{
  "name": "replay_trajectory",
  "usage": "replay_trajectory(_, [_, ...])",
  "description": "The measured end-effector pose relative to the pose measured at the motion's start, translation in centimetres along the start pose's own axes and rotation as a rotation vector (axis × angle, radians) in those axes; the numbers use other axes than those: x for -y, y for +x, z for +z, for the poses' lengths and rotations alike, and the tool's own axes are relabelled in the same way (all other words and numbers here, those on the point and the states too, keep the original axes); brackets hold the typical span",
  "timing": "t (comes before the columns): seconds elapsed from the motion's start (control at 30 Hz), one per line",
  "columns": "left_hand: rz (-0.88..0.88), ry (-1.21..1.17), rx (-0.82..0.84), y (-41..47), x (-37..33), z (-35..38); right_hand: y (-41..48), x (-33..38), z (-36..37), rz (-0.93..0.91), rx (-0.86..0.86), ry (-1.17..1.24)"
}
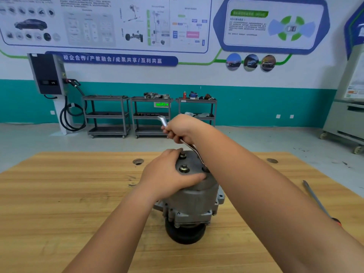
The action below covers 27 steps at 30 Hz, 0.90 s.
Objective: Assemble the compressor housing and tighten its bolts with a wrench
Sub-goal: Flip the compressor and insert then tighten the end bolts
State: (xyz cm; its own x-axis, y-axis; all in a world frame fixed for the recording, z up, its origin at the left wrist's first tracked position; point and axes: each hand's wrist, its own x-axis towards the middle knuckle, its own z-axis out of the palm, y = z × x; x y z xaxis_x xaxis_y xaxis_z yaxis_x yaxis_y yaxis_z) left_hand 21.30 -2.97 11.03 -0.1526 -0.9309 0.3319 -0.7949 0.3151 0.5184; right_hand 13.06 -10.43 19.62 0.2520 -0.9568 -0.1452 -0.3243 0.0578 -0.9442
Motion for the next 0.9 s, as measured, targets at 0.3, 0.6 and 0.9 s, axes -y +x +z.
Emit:
replay_trajectory(0.3, [0.02, 0.007, 0.03, -0.1, 0.5, 0.0, 0.7, -4.9, -5.4, -0.011, -0.321, 0.98])
replay_trajectory(0.6, [0.009, 0.025, 0.009, 0.0, 0.9, 0.3, -7.4, -11.0, -6.6, -0.712, -0.758, 1.363])
replay_trajectory(0.9, [0.005, 0.002, 0.027, -0.3, 0.5, 0.0, -14.5, -14.1, 1.6, -1.505, -0.567, 0.305])
